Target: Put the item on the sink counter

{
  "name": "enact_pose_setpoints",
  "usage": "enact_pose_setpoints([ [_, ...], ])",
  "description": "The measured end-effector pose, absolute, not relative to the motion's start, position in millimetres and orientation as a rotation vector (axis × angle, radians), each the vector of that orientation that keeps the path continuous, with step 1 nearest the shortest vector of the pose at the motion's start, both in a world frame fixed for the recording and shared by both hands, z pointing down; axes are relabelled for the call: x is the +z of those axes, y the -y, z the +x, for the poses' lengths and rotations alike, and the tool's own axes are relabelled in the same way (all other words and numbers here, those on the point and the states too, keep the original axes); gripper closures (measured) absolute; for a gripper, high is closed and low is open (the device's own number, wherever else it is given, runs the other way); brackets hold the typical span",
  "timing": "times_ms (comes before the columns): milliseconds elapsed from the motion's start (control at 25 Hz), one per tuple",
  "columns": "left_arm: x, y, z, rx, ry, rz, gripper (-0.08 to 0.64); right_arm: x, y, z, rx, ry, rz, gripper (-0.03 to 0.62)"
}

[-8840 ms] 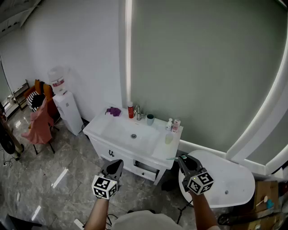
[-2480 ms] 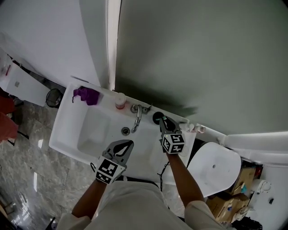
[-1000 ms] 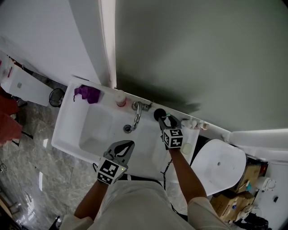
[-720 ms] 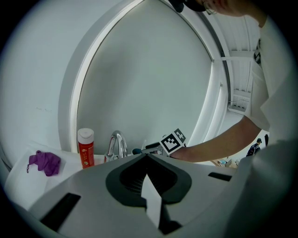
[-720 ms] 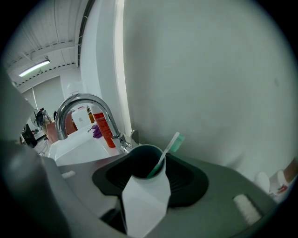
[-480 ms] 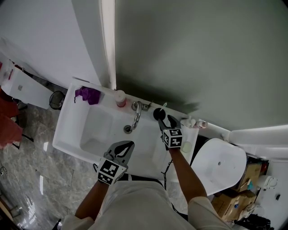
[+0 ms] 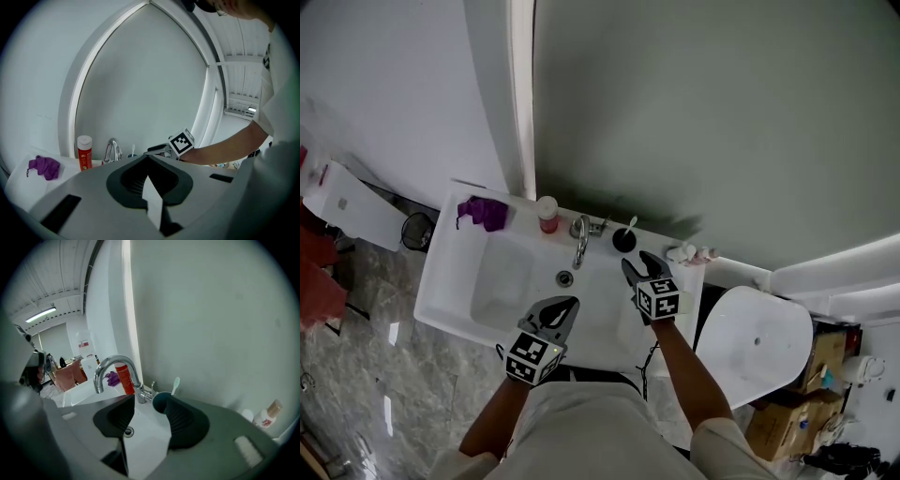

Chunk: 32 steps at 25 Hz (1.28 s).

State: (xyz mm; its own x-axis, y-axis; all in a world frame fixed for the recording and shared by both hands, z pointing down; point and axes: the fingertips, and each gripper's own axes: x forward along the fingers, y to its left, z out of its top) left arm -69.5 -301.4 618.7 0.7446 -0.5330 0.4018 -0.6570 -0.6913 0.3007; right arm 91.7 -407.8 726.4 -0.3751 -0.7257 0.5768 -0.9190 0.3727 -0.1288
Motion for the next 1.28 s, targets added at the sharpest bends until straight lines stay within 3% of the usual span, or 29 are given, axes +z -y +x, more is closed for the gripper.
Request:
enact_pose_setpoints([
  [200, 604.9, 288.0, -70.7, 0.361, 0.876, 2.536, 0.554, 682.1, 379.9, 87.3, 0.579, 2.271, 1.438, 0.41],
  [320, 598.3, 282.2, -70.2, 0.345, 0.854, 2.552, 0.554, 660.8, 362.7, 88.5, 0.562, 2.276, 1.471, 0.474],
  [600, 593.4, 263.3, -61.1, 0.336, 0.82, 2.575, 0.554, 627.1, 319.1, 89.6, 0.577, 2.307, 1.521, 0.527],
  [1280, 569.7, 155.9, -44.4, 0.273, 0.971, 2.534, 0.552, 569.2, 189.2, 88.4, 0.467, 2.481, 1.438, 0.581],
])
